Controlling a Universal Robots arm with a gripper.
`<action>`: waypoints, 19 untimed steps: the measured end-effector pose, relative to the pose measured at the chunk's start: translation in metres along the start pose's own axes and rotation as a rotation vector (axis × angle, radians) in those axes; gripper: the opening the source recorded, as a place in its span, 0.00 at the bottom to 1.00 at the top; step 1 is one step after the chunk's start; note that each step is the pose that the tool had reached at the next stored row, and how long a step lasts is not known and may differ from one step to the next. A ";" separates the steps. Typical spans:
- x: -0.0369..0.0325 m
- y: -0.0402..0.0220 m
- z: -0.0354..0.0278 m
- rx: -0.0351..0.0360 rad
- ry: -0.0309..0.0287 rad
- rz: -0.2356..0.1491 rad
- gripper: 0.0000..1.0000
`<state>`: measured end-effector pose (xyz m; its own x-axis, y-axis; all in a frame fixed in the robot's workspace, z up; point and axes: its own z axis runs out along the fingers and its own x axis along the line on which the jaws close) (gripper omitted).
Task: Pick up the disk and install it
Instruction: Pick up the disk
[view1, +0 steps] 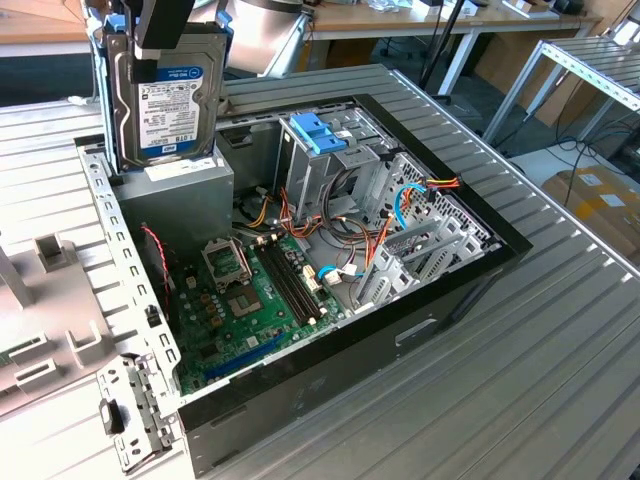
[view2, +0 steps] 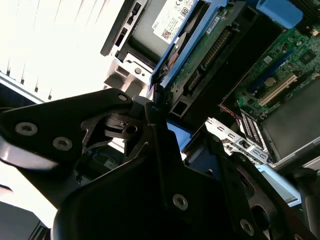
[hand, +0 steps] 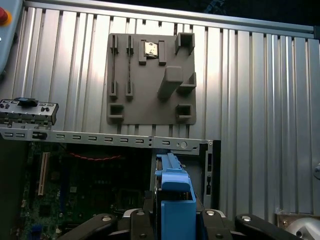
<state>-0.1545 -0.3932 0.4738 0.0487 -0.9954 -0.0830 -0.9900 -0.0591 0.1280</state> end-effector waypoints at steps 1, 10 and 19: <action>0.0000 -0.0007 0.0000 0.0000 0.0000 0.000 0.37; 0.0004 -0.0052 0.0000 0.0001 0.0000 0.000 0.37; 0.0007 -0.0106 0.0000 0.0000 0.0000 0.000 0.37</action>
<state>-0.1439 -0.3932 0.4723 0.0486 -0.9954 -0.0830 -0.9900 -0.0590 0.1280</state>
